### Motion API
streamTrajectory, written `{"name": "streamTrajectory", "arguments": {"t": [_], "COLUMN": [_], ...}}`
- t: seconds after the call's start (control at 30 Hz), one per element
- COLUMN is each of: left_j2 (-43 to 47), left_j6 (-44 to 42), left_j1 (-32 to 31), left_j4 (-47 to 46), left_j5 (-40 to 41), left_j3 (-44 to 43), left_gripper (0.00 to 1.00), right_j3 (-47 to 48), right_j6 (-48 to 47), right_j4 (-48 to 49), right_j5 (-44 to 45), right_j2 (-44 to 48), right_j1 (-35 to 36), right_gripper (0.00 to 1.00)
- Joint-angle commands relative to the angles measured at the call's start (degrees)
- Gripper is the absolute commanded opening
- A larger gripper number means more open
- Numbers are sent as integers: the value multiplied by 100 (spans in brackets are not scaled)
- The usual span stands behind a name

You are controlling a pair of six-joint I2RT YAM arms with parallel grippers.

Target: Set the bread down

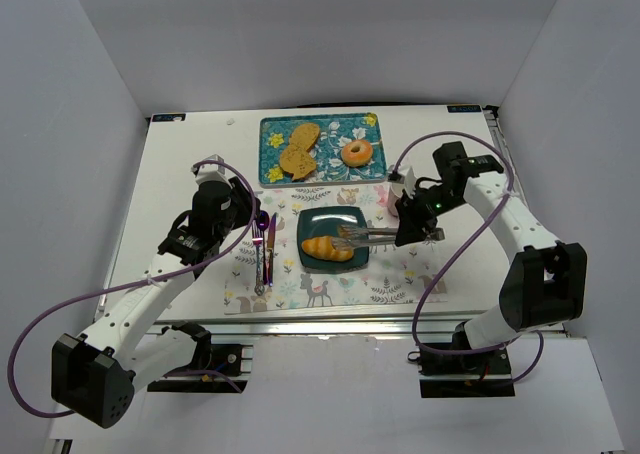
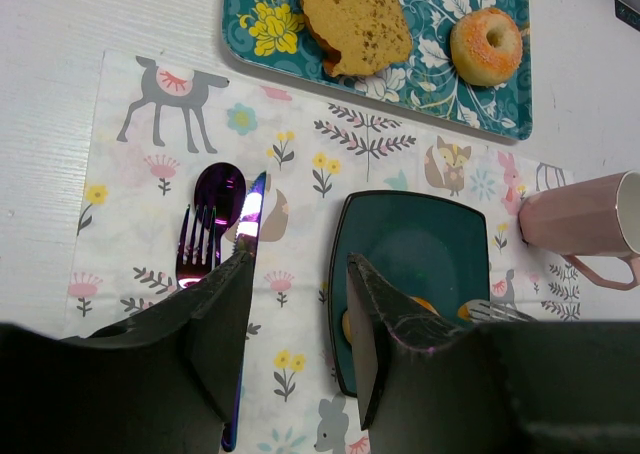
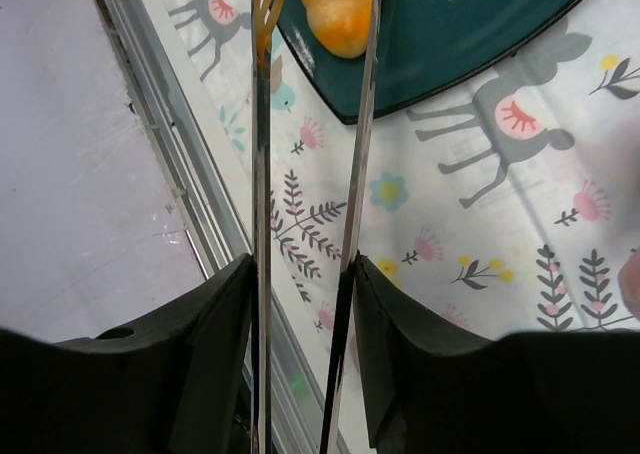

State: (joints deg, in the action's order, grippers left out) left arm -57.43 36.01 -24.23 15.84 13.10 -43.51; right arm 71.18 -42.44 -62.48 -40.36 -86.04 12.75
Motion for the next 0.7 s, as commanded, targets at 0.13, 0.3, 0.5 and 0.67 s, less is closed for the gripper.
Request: {"name": "streamTrajectory", "arguments": {"t": [0.13, 0.3, 0.5, 0.67], "left_j2": [74, 48, -5, 48], "left_j6": [-15, 2, -41, 2], "left_j1": [-3, -12, -3, -12], "left_j4": [-37, -54, -54, -159], "left_j5": [61, 61, 26, -44], "left_j3": [-61, -79, -167, -62], "left_gripper": [52, 45, 38, 39], "right_j3": [581, 968, 513, -1346], "right_j6": [24, 682, 2913, 3875], "right_j4": [148, 963, 3476, 6240], "right_j5": [-358, -543, 526, 3528], "right_j2": [25, 306, 737, 1160], "right_j1": [-45, -238, -1204, -1785], "right_gripper": [43, 9, 0, 0]}}
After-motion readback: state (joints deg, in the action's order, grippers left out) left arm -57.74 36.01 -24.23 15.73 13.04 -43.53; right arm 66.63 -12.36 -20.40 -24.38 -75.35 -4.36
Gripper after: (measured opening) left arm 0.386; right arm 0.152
